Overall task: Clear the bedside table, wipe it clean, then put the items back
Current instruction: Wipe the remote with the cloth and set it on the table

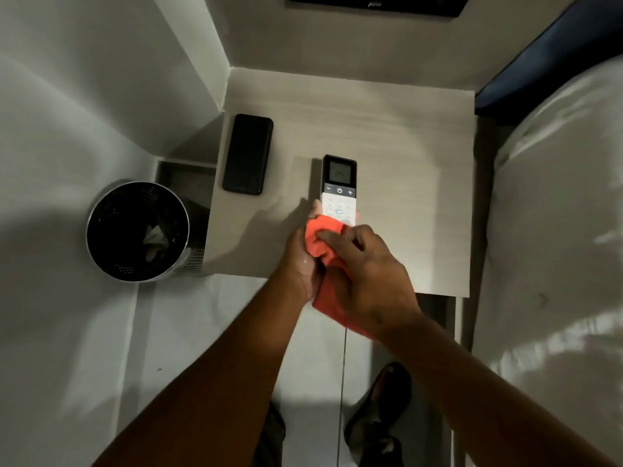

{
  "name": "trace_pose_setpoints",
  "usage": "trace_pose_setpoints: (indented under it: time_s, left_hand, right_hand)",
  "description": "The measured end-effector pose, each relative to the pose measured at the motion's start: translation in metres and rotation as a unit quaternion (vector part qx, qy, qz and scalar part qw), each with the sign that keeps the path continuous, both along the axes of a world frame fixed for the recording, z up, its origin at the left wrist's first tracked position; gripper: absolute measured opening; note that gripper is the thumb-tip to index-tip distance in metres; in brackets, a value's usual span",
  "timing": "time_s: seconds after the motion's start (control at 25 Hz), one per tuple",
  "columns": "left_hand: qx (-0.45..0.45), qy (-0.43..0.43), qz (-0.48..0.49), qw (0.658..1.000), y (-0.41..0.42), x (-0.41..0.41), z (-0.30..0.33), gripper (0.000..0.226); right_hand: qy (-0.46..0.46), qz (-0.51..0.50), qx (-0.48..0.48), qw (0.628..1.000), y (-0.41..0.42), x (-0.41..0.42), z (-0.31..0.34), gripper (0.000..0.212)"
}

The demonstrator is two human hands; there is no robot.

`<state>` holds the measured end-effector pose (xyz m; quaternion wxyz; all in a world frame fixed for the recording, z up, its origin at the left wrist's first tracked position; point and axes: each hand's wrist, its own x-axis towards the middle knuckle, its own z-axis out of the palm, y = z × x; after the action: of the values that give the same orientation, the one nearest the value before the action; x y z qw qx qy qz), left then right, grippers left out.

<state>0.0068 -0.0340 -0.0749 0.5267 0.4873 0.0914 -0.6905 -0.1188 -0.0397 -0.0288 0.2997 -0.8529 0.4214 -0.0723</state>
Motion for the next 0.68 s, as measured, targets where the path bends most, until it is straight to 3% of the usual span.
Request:
trace_pose_setpoints:
  time_s: [0.08,0.2,0.32,0.4,0.48,0.6,0.68]
  left_hand:
    - [0.004,-0.002,0.013,1.000,0.008,-0.014,0.000,0.044]
    - [-0.016,-0.023,0.043,0.999,0.012,-0.019,-0.003,0.045]
    - [0.002,-0.026,0.052,0.998,0.000,-0.003,0.003,0.051]
    - [0.017,-0.042,0.013,0.999,-0.007,0.004,0.007,0.057]
    - [0.040,-0.053,-0.019,0.998,-0.003,-0.002,0.009,0.057]
    - [0.011,-0.051,-0.021,0.998,0.008,-0.015,0.006,0.050]
    - [-0.007,-0.066,-0.021,0.998,0.004,-0.014,0.002,0.048]
  right_hand:
    - [0.016,-0.029,-0.048,0.998,-0.040,0.025,-0.003,0.043]
    - [0.049,-0.042,-0.005,0.998,-0.107,0.043,-0.001,0.044]
    - [0.038,0.029,0.012,0.999,-0.068,0.023,0.003,0.045]
    - [0.027,0.056,0.050,0.997,-0.013,-0.003,0.017,0.051]
    - [0.032,0.057,0.059,0.996,-0.013,-0.010,0.016,0.046]
    - [0.065,-0.011,-0.004,0.998,-0.077,0.017,0.001,0.042]
    - [0.040,-0.060,0.014,0.997,-0.107,0.033,-0.003,0.041]
